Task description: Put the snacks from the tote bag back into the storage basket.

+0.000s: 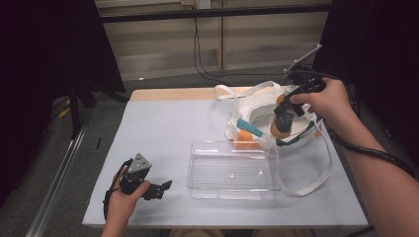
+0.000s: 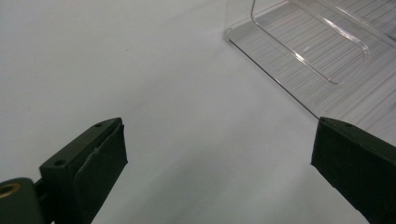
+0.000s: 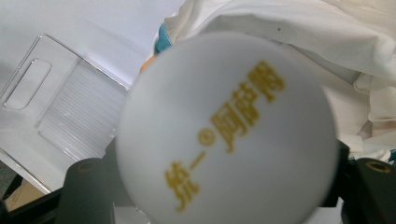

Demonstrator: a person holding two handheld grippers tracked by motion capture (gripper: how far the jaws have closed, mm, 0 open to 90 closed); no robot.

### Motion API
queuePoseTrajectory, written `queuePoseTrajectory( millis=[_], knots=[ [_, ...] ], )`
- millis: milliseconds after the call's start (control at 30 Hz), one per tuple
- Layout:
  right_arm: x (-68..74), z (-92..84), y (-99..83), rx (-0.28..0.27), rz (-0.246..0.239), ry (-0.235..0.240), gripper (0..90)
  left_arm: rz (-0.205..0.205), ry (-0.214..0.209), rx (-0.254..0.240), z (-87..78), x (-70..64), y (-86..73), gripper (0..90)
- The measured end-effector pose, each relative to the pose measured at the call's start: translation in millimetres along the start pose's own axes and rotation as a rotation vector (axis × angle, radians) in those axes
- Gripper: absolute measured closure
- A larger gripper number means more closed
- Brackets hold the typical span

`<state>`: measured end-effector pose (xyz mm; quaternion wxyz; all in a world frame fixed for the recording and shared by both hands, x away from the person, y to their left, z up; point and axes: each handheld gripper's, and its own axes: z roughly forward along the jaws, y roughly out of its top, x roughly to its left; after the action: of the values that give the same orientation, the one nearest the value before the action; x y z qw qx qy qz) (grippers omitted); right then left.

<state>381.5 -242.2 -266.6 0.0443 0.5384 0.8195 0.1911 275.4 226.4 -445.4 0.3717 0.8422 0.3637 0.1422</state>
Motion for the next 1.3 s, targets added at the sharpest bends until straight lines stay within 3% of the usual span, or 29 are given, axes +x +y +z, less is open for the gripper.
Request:
queuePoseTrajectory(
  millis=[1300],
  knots=[
    [17.3,2.1,-7.1,0.013,-0.035,0.052,30.4,-0.001,0.000,-0.001,-0.1,0.2,0.3,3.2]
  ],
)
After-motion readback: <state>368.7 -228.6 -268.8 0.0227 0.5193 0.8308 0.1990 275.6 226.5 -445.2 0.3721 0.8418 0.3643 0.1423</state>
